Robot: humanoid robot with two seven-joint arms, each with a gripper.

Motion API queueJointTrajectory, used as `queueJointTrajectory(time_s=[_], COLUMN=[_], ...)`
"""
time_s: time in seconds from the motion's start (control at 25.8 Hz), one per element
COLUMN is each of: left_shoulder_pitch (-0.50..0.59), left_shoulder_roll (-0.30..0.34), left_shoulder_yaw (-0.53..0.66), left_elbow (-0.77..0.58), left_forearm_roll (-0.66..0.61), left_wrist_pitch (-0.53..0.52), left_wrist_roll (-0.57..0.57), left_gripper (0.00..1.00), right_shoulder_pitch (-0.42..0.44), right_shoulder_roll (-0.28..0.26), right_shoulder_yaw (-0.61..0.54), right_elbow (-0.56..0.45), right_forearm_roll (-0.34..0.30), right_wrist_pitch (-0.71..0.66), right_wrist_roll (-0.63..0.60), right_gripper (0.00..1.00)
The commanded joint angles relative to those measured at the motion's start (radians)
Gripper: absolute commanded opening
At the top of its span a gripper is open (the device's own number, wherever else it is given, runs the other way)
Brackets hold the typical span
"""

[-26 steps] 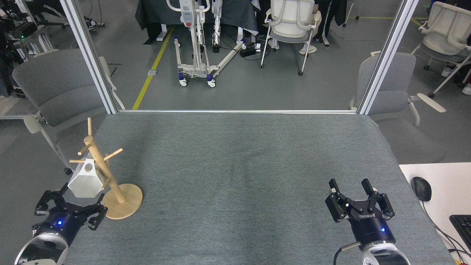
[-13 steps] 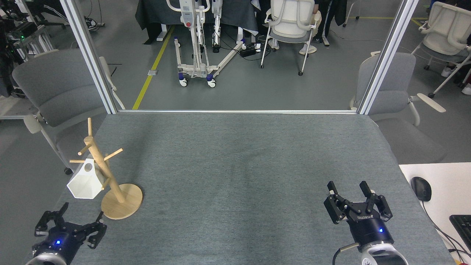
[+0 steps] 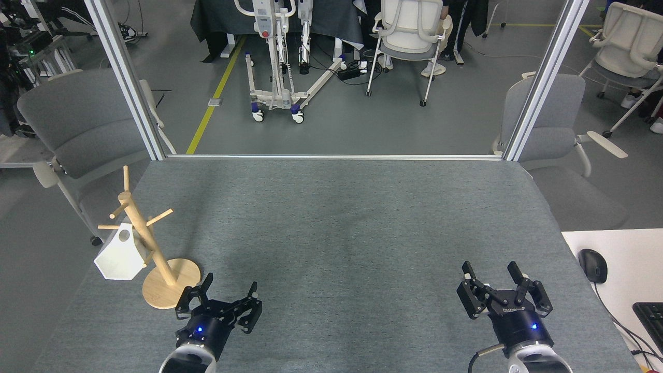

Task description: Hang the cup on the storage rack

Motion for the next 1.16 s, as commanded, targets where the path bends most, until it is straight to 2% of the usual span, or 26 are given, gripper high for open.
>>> queueJointTrajectory(time_s=[0.0,0.12,0.23,0.58,1.12], left_shoulder_pitch=[-0.098,-0.149,-0.155,0.017,0.020], left_shoulder_roll=[-0.010,-0.012,-0.010,-0.006,-0.006], left_shoulder_yaw=[-0.132,-0.219,-0.274,-0.273,-0.268], left_elbow=[0.014,0.012,-0.014,-0.180,-0.176], left_forearm_roll=[0.106,0.140,0.141,0.141,0.141], left_wrist_pitch=[0.142,0.196,0.267,0.233,0.233], left_wrist_roll=[-0.012,-0.029,-0.042,-0.038,-0.041], left_gripper=[0.98,0.98,0.99,0.99,0.99], right_shoulder_pitch=[-0.011,-0.037,-0.043,-0.029,-0.016], right_shoulder_roll=[0.001,-0.001,0.001,0.005,0.007], right_shoulder_yaw=[0.001,0.001,0.002,0.005,0.002], right_elbow=[0.002,0.002,0.008,0.009,0.008], right_forearm_roll=[-0.001,0.001,0.001,0.002,0.002], right_wrist_pitch=[0.007,0.008,0.008,0.005,0.001], right_wrist_roll=[-0.001,-0.001,-0.001,0.016,0.008], right_gripper=[0.99,0.99,0.99,0.99,0.99])
